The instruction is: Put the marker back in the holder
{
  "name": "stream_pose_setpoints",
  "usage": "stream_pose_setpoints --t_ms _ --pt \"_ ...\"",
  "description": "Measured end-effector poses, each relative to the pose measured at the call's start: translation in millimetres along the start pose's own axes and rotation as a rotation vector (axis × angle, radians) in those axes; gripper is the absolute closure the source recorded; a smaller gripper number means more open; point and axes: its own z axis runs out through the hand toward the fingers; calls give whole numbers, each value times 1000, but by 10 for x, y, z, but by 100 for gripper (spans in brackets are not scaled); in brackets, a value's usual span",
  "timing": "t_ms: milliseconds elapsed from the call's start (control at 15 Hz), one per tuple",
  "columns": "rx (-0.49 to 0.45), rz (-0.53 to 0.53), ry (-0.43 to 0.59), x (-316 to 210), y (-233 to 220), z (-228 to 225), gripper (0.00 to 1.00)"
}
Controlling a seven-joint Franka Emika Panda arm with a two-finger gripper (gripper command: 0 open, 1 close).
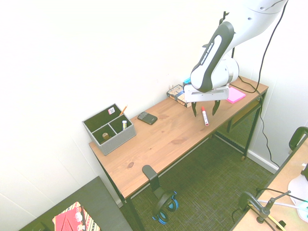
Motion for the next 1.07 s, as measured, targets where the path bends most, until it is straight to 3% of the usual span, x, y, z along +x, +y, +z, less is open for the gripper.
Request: stream_pose_setpoints --t_ms 1067 --pt "15 -18 -43 41 -63 136 100"
